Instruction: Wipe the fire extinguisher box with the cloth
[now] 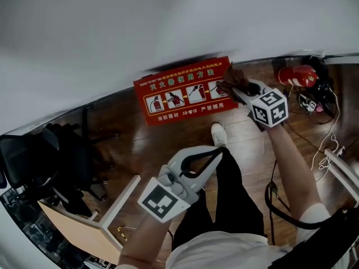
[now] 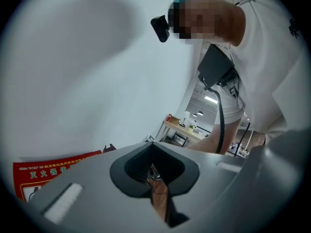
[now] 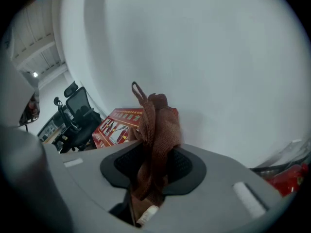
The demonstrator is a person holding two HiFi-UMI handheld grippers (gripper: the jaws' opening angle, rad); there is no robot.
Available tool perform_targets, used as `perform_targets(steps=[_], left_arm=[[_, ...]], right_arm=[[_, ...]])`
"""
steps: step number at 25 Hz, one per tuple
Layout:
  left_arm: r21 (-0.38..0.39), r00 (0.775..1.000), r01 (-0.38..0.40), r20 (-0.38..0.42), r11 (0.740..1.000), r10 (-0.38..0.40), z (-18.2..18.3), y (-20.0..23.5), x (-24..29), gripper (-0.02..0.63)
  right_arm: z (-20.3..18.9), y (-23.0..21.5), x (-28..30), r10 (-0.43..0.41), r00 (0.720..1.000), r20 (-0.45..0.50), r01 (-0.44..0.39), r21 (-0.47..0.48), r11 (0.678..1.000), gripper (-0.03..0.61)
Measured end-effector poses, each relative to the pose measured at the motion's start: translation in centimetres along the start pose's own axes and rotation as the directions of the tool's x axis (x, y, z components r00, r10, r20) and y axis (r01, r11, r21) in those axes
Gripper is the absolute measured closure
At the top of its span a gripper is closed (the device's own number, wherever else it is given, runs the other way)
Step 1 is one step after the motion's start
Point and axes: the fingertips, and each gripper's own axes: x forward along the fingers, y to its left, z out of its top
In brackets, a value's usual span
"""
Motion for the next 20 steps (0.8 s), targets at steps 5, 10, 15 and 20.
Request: perform_targets(steps=[5,10,15,20], left_arm=[[-0.022,1.000,0.029,-0.010,0.999,-0.029,-0.3,0.0,2.9,0.614],[-0.046,0.996,0.072,-0.039,0.996,-0.074,-2.0,0.0,5.3,0.614],[-0.053,0.990,0.118,-0.076,0.992,-0.122,-4.7,0.5,7.5,0.614],[-0.068,0.981,0.149,-0.112,0.986,-0.156,-8.8,1.6,9.7,0.614]], right_arm=[[-0.6,-1.9,-0.6,0.091,0.989,0.114,-0.103,0.107,0.989,0.457],[-2.0,-3.5,0.4,0.226,0.945,0.236,-0.274,0.194,0.942,0.459],[-4.9,-5.5,3.4,0.311,0.906,0.286,-0.382,0.240,0.892,0.459],[-10.1,-8.4,9.2,0.329,0.907,0.262,-0.399,0.290,0.870,0.459]])
